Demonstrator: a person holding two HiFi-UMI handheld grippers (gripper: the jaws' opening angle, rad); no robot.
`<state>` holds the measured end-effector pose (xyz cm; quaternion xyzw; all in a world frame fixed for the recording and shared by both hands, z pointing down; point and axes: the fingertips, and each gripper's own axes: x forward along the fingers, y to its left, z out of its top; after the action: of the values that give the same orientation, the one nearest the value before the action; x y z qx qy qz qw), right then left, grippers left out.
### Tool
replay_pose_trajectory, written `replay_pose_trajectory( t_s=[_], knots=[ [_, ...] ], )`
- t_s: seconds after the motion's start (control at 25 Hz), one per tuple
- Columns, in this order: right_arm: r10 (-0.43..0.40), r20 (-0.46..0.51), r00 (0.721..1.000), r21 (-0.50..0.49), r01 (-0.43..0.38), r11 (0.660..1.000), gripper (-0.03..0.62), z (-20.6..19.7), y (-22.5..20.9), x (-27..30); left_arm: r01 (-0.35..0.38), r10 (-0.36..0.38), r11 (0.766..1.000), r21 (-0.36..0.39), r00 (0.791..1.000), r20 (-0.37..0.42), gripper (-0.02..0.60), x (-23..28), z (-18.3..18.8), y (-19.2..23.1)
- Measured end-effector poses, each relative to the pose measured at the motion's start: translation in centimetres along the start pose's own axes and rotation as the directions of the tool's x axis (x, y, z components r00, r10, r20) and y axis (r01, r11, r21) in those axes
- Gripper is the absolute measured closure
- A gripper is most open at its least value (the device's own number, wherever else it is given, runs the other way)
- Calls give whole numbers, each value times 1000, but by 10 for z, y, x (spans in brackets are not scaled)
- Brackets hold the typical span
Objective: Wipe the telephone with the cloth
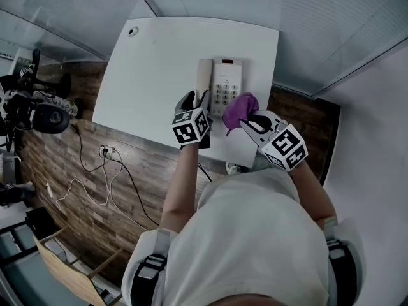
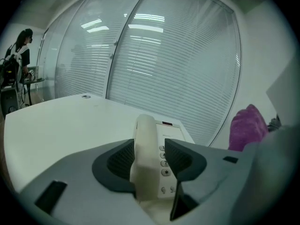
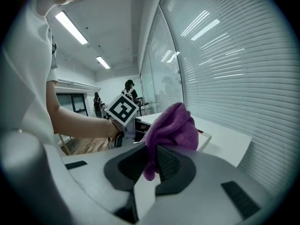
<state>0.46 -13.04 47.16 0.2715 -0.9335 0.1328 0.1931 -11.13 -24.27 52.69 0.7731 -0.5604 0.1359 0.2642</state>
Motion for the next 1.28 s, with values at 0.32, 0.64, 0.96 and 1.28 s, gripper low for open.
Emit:
replay_pose_trajectory(
  t_s=[0.32, 0.64, 0.96, 1.28],
  knots=[
    [-36, 18, 999, -10, 36, 999, 548, 4, 15, 3, 22, -21, 999, -30, 998, 60, 516, -44, -1, -11],
    [-83, 50, 995, 4, 83, 997, 548, 7, 29, -3, 62, -55, 993, -101, 996, 71, 554, -83, -13, -16],
    [-104, 89, 991, 4, 104, 995, 548, 6, 56, -12, 80, -66, 986, -149, 993, 94, 560, -123, -35, -22],
    [-114, 137, 984, 10, 114, 993, 548, 7, 79, -18, 112, -97, 982, -153, 990, 103, 560, -161, -55, -33]
  ],
)
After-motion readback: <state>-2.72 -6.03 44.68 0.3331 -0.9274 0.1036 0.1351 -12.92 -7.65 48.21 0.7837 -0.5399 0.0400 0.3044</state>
